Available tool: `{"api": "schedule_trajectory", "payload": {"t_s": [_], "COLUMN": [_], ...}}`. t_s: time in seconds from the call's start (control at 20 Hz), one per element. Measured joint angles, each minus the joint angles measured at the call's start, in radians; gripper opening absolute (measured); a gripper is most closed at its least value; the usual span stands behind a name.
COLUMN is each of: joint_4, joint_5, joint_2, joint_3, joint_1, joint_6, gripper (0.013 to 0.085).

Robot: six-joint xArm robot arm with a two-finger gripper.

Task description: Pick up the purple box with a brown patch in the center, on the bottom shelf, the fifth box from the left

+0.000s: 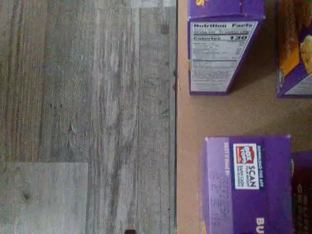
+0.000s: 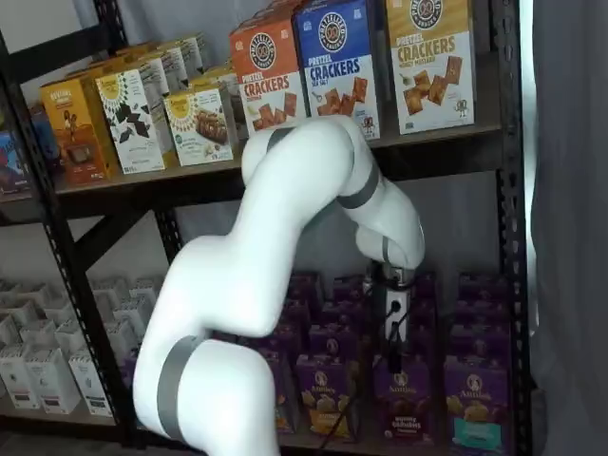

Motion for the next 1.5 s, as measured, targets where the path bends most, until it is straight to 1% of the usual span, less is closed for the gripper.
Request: {"api": "schedule_trajectory", "payload": {"t_s": [0.75,1.1,1.2,1.25,1.3,1.35,1.4,1.45,1.5], "joint_4": [-0.035,-0.06,-0.06,-0.058,-0.057,-0.056,-0.055,-0.055,-0.056], "joint_5": [0.015,-0.002,-0.004,-0.006,-0.008,-0.009,-0.012,-0.014,-0.015], "joint_2": [0.086,0.115,0.12,0.121,0.124,0.125,0.126,0.126,0.128], "joint_3": [-0.086,-0.11,-0.114,-0.114,-0.115,-0.115,-0.115,-0.115,-0.116], "joint_1": [0.001,0.004,0.004,0.004,0.003,0.003,0.003,0.003,0.002], "joint_6": [0.028,0.051,0.05,0.049,0.047,0.047,0.046,0.045,0.045], "gripper": [0.085,0.085,0.077,0.077,0.073,0.073,0.069,0.069,0.065]}}
